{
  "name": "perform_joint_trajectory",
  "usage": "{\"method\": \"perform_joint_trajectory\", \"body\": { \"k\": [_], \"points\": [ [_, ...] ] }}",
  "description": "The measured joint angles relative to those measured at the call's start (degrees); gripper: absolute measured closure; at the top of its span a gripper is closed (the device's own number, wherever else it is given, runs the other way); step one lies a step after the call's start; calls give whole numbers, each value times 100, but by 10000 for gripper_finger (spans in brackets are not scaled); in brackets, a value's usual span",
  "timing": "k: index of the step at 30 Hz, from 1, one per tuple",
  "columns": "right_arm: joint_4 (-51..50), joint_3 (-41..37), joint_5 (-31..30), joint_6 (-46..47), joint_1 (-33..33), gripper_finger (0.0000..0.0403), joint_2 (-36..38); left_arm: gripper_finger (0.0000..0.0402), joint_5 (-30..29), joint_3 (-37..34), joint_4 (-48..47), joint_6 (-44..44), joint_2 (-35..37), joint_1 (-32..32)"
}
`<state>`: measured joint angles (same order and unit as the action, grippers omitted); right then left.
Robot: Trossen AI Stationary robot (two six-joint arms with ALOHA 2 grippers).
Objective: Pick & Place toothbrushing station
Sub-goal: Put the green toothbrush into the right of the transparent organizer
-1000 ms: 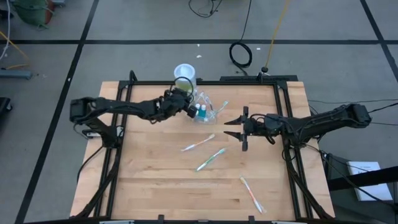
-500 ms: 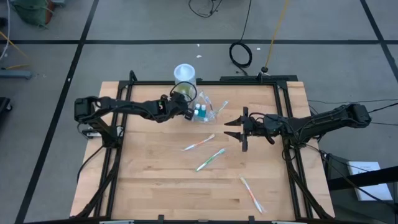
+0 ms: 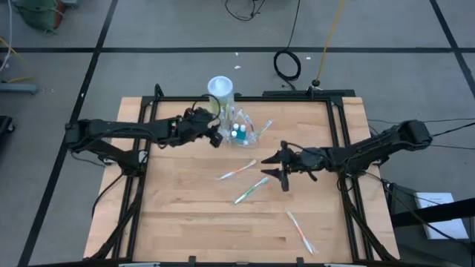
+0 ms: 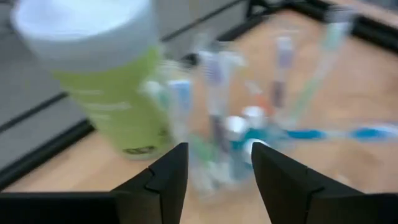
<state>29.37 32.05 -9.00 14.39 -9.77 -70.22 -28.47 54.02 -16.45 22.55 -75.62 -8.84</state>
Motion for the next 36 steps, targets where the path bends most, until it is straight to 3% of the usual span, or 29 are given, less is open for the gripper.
{"method": "perform_joint_trajectory", "body": {
  "k": [5, 12, 20, 26, 36],
  "points": [
    [634, 28, -150, 693, -179, 247, -800, 218, 778, 0, 22, -165, 252, 261],
    [576, 168, -122, 2284, -437, 248, -1642, 217, 1047, 0, 18, -434, 161, 586],
    [524, 125, -24, 5083, -538, 248, -2071, 217, 1045, 4, 345, -779, 91, 750],
    [378, 125, 318, 5355, -363, 248, -1991, 217, 1046, 4, 319, -854, 71, 832],
    [139, 127, 627, 6636, -265, 248, -1993, 217, 1045, 4, 319, -1090, 68, 903]
  ]
}}
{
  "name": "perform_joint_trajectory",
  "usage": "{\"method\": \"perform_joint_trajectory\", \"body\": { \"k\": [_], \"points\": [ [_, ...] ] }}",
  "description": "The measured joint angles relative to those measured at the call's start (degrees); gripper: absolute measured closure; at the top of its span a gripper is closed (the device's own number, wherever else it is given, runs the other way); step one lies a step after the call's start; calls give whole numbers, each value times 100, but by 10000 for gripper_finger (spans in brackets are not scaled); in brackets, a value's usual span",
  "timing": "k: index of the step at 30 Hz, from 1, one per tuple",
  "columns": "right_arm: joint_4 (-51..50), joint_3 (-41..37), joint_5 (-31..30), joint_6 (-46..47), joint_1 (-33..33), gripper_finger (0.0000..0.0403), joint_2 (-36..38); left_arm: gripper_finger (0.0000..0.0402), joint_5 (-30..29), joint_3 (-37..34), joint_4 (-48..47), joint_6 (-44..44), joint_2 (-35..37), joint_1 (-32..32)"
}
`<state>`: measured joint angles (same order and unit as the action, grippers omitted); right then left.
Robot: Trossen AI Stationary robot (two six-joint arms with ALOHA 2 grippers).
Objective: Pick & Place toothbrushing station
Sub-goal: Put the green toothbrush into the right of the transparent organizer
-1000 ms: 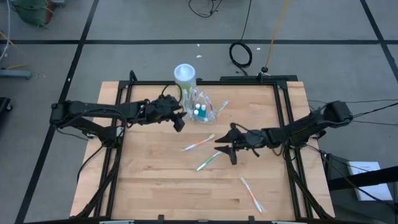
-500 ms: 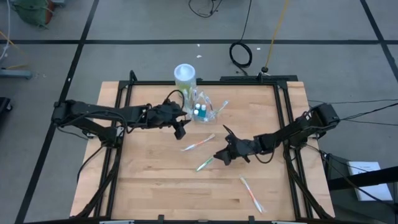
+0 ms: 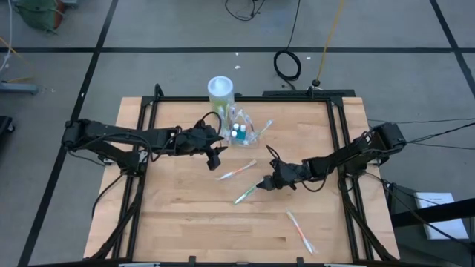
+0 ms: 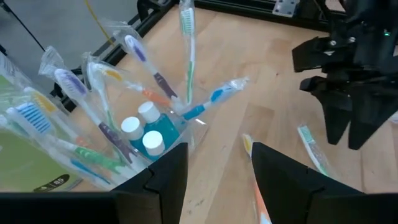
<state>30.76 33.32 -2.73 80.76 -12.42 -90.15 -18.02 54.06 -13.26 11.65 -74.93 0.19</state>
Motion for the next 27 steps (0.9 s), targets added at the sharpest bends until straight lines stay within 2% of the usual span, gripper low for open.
{"method": "perform_joint_trajectory", "body": {
  "k": [4, 11, 19, 24, 27],
  "points": [
    [-174, 0, 32, 417, 130, 248, 0, 217, -2, 0, -6, -1, 0, 0],
    [-406, 0, 744, 1088, 341, 248, 0, 217, -2, 0, 2, -297, 0, 1],
    [-1107, -3, 875, 1154, 636, 248, 0, 218, -2, -2, -28, -296, 2, 2],
    [-1097, -22, 895, 908, 1065, 248, 0, 217, -2, -2, -24, -443, 0, 2],
    [-1109, -22, 1260, 816, 1268, 248, -83, 217, -2, -2, -19, -537, 2, 2]
  ]
}}
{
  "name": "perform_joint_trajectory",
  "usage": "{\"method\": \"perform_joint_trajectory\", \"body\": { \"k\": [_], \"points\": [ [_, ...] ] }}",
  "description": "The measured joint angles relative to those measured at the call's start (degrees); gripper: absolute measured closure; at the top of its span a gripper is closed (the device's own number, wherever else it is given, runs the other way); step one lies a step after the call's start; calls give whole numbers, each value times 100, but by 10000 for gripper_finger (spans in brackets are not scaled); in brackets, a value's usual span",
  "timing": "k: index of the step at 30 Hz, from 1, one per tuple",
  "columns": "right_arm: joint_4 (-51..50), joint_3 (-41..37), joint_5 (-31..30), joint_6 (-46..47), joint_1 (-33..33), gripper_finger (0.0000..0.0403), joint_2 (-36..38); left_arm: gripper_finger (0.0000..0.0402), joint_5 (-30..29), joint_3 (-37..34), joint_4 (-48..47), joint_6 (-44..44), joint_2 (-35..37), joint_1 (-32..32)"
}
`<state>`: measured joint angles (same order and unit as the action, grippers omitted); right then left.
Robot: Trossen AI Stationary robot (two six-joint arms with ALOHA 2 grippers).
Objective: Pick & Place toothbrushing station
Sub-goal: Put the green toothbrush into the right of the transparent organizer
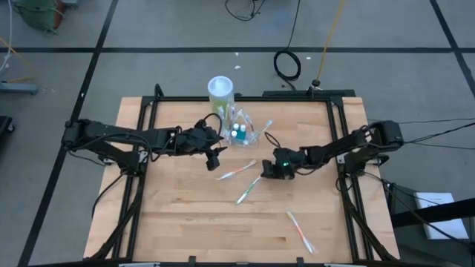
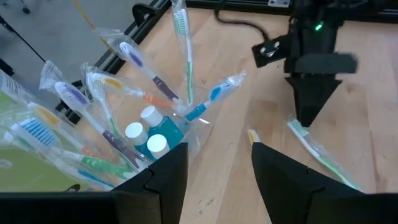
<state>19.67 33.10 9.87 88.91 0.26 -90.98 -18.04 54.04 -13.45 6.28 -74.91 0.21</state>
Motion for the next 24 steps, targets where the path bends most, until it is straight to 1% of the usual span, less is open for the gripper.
{"method": "perform_joint_trajectory", "body": {
  "k": [3, 5, 7, 10, 15, 18, 21, 23, 24],
  "points": [
    [115, 11, 340, 165, 163, 248, -247, 217, 0, 0, 0, -13, 0, 0],
    [423, 11, 553, 198, 265, 248, -472, 218, 0, -2, 0, -15, 0, -2],
    [760, 17, 565, 217, 362, 248, -629, 217, 0, -4, -2, -19, 0, -1],
    [935, 20, 567, 167, 488, 257, -773, 217, 0, -4, -7, -123, 0, 0],
    [902, 12, 568, -106, 537, 303, -811, 218, 0, -4, -7, -196, 0, -1],
    [882, 11, 627, -211, 537, 342, -811, 218, -2, -4, -7, -209, 0, -2],
    [899, 4, 704, -623, 537, 385, -813, 218, 1, -4, -7, -207, 0, 0],
    [897, 4, 690, -978, 537, 397, -804, 217, 89, -4, -26, -110, 0, 9],
    [878, 4, 690, -1148, 530, 396, -766, 218, 250, -4, -35, 15, -17, 11]
  ]
}}
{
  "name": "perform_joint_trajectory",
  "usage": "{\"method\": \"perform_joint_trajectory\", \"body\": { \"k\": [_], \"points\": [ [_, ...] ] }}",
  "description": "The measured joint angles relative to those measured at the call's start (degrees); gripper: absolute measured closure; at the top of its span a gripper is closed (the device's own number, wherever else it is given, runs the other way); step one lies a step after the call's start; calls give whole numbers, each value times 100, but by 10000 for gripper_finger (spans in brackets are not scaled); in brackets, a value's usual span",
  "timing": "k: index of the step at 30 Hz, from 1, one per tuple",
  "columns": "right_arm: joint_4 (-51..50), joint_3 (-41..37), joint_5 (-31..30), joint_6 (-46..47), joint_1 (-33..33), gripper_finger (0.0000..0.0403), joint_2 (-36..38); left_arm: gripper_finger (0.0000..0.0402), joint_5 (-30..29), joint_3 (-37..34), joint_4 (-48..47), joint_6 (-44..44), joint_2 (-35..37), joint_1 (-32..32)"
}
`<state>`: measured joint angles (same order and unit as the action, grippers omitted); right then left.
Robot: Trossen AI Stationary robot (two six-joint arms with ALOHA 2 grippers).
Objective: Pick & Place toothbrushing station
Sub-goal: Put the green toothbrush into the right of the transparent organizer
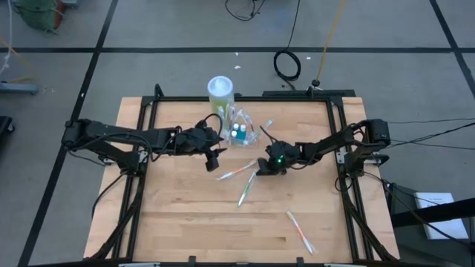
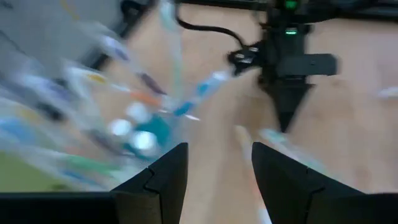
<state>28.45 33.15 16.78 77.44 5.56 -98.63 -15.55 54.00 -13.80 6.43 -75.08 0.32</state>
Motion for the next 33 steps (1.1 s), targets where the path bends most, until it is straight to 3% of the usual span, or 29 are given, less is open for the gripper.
{"method": "perform_joint_trajectory", "body": {
  "k": [4, 7, 15, 19, 23, 29, 33],
  "points": [
    [8, -4, 4, -664, -42, 393, 148, 218, 1217, 0, 114, 657, -251, 121],
    [-59, -17, -29, -1178, -111, 401, 340, 218, 1554, 0, 338, 1171, -740, 391],
    [-104, -22, -106, -2536, -291, 389, 1154, 218, 1546, -2, 1861, 2106, -2258, 868],
    [-126, -11, -639, -3262, -468, 375, 1494, 218, 1387, 0, 2831, 2098, -3005, 1023],
    [-162, -15, -653, -4152, -607, 354, 1581, 218, 974, 0, 2891, 2520, -3468, 1021],
    [-227, -19, -775, -4895, -708, 319, 1480, 220, 821, 13, 2981, 2671, -3831, 1123],
    [-171, -15, -895, -5232, -663, 295, 1491, 255, 629, 15, 2960, 2830, -3869, 1213]
  ]
}}
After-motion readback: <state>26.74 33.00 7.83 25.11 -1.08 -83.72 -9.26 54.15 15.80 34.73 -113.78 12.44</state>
